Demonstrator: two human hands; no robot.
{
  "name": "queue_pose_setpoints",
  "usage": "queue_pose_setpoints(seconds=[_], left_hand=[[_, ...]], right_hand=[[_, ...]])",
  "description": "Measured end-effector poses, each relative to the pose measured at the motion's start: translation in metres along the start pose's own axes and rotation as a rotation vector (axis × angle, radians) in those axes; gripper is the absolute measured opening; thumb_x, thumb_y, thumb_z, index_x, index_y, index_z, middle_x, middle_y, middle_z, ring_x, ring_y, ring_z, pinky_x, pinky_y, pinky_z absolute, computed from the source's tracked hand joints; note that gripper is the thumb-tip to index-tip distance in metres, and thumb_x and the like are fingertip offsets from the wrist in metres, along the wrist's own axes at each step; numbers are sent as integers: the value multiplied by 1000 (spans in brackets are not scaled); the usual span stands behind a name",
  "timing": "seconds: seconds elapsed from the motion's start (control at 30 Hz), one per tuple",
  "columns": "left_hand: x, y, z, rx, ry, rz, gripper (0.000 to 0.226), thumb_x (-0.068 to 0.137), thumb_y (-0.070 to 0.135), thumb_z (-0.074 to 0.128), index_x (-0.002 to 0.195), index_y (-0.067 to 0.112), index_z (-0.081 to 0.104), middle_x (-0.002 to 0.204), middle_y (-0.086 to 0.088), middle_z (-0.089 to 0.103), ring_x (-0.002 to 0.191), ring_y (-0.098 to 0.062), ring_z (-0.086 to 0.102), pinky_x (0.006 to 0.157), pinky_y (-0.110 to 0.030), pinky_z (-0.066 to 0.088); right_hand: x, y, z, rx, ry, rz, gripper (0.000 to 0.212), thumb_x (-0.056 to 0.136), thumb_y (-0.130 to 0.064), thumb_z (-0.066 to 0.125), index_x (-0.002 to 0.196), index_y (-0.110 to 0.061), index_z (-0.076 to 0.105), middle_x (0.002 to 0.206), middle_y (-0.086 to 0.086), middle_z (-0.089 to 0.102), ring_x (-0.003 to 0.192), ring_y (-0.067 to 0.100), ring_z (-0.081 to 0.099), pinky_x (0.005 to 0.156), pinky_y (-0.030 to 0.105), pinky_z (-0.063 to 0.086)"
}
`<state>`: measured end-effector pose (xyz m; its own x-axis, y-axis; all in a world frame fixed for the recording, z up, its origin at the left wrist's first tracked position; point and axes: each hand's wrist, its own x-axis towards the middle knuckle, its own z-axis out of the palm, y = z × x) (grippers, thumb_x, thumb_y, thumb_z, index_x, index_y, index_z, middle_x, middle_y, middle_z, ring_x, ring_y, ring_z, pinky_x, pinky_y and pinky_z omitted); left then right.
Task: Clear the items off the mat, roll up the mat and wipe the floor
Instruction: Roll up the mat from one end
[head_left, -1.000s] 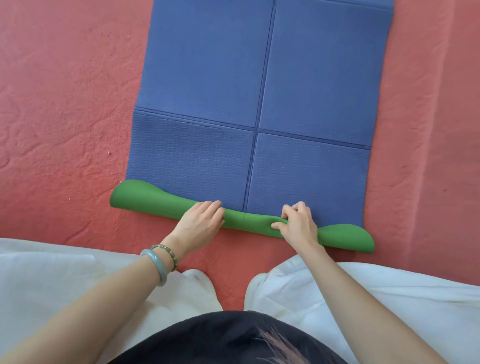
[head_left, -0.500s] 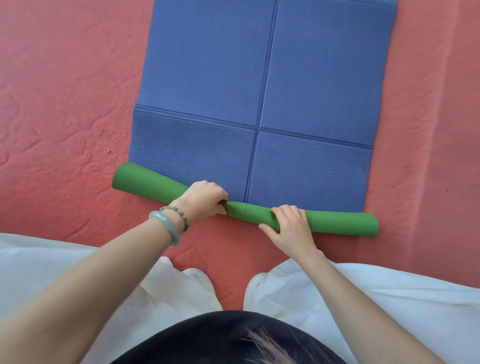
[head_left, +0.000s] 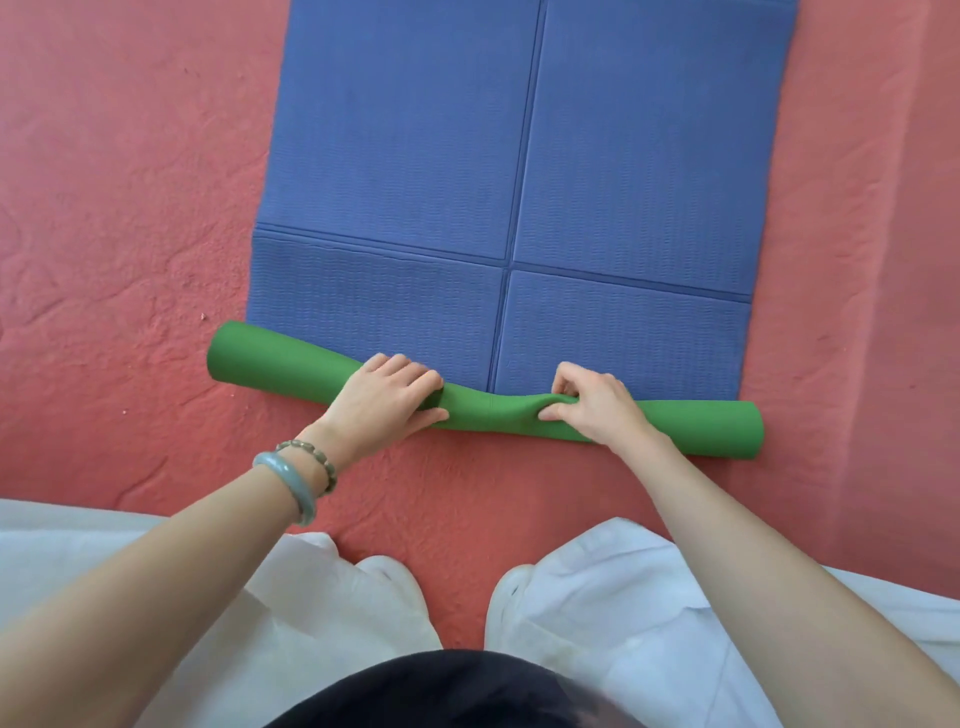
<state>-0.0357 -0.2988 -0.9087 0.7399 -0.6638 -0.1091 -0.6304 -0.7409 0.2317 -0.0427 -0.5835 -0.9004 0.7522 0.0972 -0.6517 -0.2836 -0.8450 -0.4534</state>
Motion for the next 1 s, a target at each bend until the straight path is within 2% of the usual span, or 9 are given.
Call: queue_pose_setpoints(seconds=[0.1, 0.33, 0.4, 0.5, 0.57, 0.67, 0.77, 0.87, 1.0], left_hand=[[-3, 2, 6, 113, 32, 23, 60, 68, 57, 67, 105, 10, 65, 110, -14, 62, 95, -29, 52, 82, -40, 38], [30, -8, -1, 26, -101, 8, 37, 64, 40, 82, 71, 10, 63, 68, -6, 59, 64, -28, 59, 58, -33, 47], [41, -12, -5, -83, -171, -76, 37, 74, 38, 76, 83, 7, 59, 75, -10, 61, 74, -32, 60, 65, -38, 46], [57, -16, -12, -223, -357, -268, 44, 83, 43, 65, 101, 8, 47, 88, -14, 61, 88, -33, 57, 73, -39, 38], [65, -21, -20, -294, -464, -304, 45, 83, 43, 65, 103, 8, 46, 89, -14, 62, 88, -33, 57, 71, -37, 36], [62, -21, -20, -135, -255, -185, 44, 76, 44, 72, 96, 10, 52, 88, -8, 63, 85, -29, 57, 72, -36, 35], [31, -5, -10, 129, 61, 9, 40, 78, 41, 64, 101, 8, 61, 105, -8, 65, 95, -27, 54, 85, -38, 37], [13, 9, 3, 203, 38, -9, 65, 74, 47, 66, 120, 2, 60, 120, -11, 63, 113, -29, 55, 103, -42, 33], [40, 1, 2, 141, 8, -45, 50, 63, 32, 83, 101, 3, 67, 96, -9, 69, 93, -28, 66, 94, -42, 47]], right_hand=[[11, 0, -3, 8, -53, 19, 29, 72, -33, 77, 78, -20, 52, 81, -2, 51, 87, 23, 49, 72, 33, 37], [-7, -16, 27, -365, 483, -187, 21, 68, -13, 77, 84, -13, 64, 79, 4, 59, 76, 30, 55, 69, 37, 36], [-19, -18, 37, -355, 529, -231, 16, 77, -18, 65, 91, -11, 68, 88, 5, 65, 83, 31, 60, 76, 37, 35], [-28, -13, 38, -483, 334, -217, 59, 71, -44, 70, 115, -5, 64, 110, 11, 66, 106, 34, 60, 98, 43, 41], [-22, -12, 30, -494, 266, -234, 71, 54, -33, 88, 115, -6, 64, 106, 10, 67, 101, 32, 62, 92, 46, 47], [-9, -11, 19, -365, 264, -239, 60, 51, -15, 89, 107, -9, 69, 92, 7, 68, 86, 32, 64, 80, 44, 49], [-2, -17, 6, -253, 186, -183, 47, 72, -16, 76, 118, -13, 64, 104, 10, 66, 98, 35, 58, 89, 42, 40], [12, -24, -11, -223, 51, -66, 44, 85, -24, 65, 128, -23, 56, 115, 9, 62, 111, 33, 49, 95, 39, 34], [25, -32, -30, -94, -84, 24, 46, 84, -23, 67, 126, -21, 49, 125, 8, 55, 118, 30, 47, 98, 39, 36]])
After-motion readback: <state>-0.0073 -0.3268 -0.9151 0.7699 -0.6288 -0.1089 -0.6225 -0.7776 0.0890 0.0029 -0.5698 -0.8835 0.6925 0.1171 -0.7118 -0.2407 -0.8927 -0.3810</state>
